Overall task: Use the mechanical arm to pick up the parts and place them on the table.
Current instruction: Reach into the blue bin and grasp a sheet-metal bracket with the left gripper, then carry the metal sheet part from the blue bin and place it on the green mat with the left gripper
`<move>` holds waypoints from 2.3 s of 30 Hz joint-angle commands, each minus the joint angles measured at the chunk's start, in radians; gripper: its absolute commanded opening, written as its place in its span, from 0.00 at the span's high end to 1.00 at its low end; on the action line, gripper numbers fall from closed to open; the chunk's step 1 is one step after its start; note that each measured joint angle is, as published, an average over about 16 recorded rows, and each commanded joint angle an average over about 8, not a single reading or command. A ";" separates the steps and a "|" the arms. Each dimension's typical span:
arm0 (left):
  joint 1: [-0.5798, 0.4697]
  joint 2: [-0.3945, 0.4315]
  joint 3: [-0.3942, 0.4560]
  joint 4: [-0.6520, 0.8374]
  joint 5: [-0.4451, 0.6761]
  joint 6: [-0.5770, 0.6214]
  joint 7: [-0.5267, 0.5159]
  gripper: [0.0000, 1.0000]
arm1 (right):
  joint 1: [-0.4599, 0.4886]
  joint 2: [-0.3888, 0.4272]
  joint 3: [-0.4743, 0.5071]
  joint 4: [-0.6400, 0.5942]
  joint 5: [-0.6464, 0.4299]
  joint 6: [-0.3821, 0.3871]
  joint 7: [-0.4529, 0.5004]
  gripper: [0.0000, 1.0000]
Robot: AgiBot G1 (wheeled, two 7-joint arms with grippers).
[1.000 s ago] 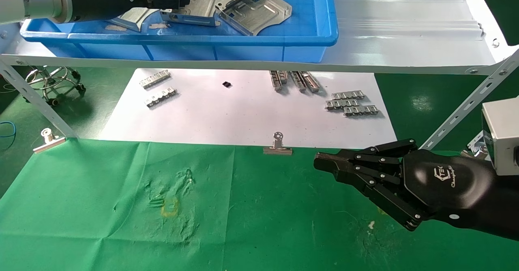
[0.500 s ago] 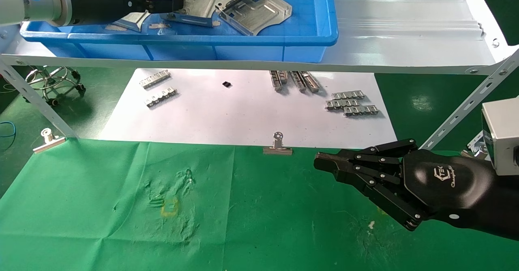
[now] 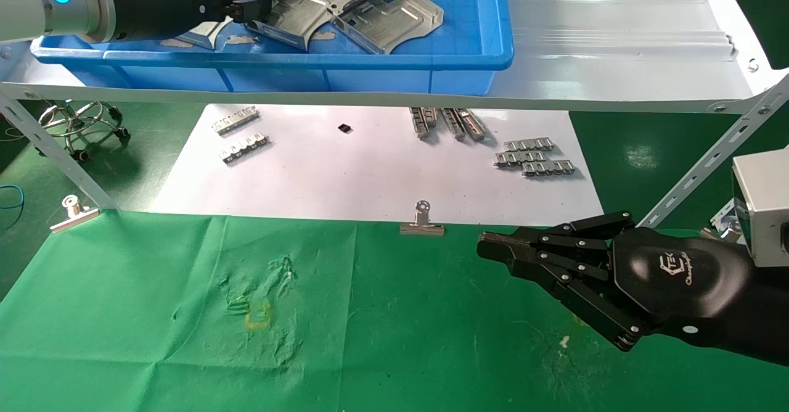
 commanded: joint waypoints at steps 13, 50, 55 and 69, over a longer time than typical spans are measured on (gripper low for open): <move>-0.004 -0.038 -0.037 -0.058 -0.010 -0.092 0.006 1.00 | 0.000 0.000 0.000 0.000 0.000 0.000 0.000 1.00; 0.252 -0.333 -0.249 -0.173 -0.606 0.710 1.077 1.00 | 0.000 0.000 0.000 0.000 0.000 0.000 0.000 1.00; 0.289 -0.345 -0.204 -0.149 -0.538 0.752 1.204 1.00 | 0.000 0.000 0.000 0.000 0.000 0.000 0.000 1.00; 0.442 -0.371 -0.142 -0.188 -0.391 0.608 1.348 1.00 | 0.000 0.000 0.000 0.000 0.000 0.000 0.000 1.00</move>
